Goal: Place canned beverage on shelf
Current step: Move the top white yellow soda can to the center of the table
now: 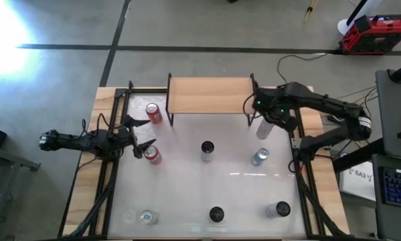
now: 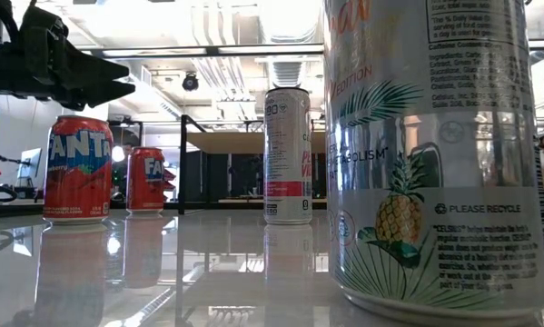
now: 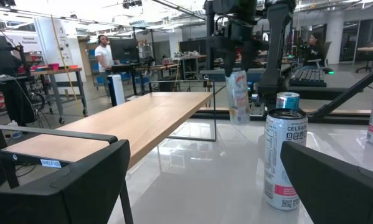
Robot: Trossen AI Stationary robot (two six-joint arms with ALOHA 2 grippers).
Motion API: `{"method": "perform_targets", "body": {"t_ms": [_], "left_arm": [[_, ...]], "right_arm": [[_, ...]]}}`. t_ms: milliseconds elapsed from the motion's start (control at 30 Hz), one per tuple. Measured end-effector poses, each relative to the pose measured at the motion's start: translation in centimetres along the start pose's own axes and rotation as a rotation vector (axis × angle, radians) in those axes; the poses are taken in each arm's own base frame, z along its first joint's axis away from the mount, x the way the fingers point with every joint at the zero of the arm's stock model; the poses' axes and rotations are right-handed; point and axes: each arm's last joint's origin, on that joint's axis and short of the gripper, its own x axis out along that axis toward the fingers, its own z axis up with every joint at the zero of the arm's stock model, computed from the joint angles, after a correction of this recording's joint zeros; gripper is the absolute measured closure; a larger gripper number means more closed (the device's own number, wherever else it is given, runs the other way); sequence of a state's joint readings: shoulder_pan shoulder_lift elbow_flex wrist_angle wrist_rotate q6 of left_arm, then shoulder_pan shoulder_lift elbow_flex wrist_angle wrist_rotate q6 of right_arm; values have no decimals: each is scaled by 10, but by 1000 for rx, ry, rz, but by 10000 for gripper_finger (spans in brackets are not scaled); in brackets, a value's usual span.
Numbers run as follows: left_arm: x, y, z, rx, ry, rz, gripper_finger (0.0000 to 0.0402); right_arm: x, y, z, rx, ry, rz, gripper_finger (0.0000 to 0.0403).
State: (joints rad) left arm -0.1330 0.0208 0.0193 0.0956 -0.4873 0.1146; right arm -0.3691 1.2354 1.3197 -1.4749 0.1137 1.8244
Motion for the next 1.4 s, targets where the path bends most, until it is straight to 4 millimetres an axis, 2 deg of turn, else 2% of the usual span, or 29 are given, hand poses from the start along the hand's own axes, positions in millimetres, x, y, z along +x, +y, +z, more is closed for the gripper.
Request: {"method": "perform_targets", "body": {"t_ms": [167, 567, 967, 1400], "left_arm": [[0, 0, 0, 0, 0, 0, 2], [0, 0, 0, 0, 0, 0, 2], [0, 0, 0, 0, 0, 0, 2], [0, 0, 0, 0, 0, 0, 2]], "right_arm": [[3, 17, -29, -77, 28, 51, 163], [10, 85, -87, -359, 43, 68, 162], [14, 139, -116, -582, 48, 139, 156], [39, 172, -138, -767, 100, 135, 155]]}}
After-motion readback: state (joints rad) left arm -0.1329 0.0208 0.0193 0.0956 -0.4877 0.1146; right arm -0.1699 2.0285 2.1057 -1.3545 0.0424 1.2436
